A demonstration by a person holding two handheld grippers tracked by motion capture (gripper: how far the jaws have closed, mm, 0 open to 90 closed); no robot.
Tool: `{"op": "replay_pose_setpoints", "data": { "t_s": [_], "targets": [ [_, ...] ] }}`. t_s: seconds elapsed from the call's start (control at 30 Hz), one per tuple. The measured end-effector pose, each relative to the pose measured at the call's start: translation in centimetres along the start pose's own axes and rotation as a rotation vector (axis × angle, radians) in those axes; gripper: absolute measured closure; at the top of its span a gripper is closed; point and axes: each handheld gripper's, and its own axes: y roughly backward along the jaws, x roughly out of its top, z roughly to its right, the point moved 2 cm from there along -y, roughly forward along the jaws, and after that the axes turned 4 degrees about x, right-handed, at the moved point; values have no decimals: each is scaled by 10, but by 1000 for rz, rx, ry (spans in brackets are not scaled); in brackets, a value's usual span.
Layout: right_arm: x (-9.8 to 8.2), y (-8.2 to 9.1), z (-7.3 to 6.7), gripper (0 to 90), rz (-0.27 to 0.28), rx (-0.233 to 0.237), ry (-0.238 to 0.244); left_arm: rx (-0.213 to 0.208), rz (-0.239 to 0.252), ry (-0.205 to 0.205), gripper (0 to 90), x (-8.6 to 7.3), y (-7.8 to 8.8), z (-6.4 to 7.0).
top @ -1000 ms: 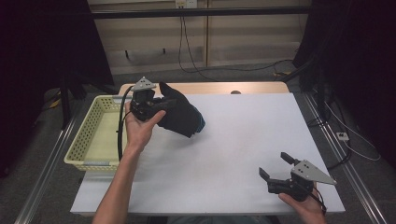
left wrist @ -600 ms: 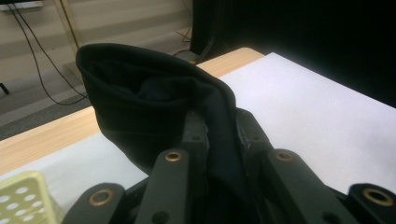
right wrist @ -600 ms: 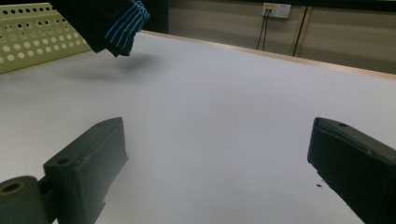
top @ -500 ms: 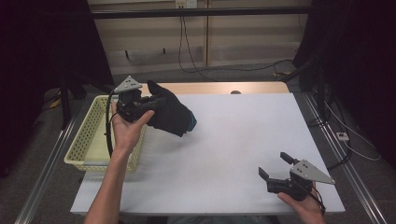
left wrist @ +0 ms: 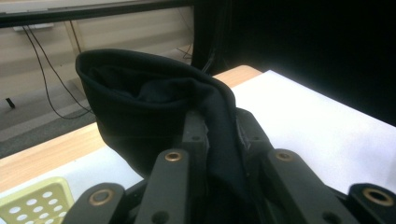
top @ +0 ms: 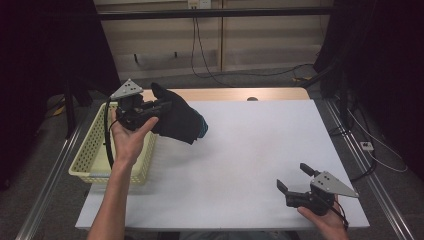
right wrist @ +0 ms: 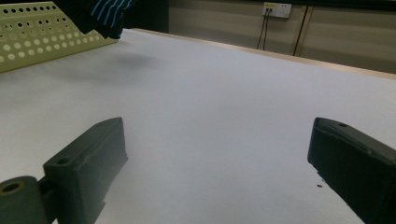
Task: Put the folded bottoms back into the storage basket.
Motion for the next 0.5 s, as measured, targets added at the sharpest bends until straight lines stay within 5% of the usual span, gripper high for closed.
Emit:
{"op": "replay_pose_setpoints", "data": {
  "t_s": [0.5],
  "targets": [
    [0,0,0,41,-1,-1,-2,9,41,-6,772,8,19,-1]
  ]
}}
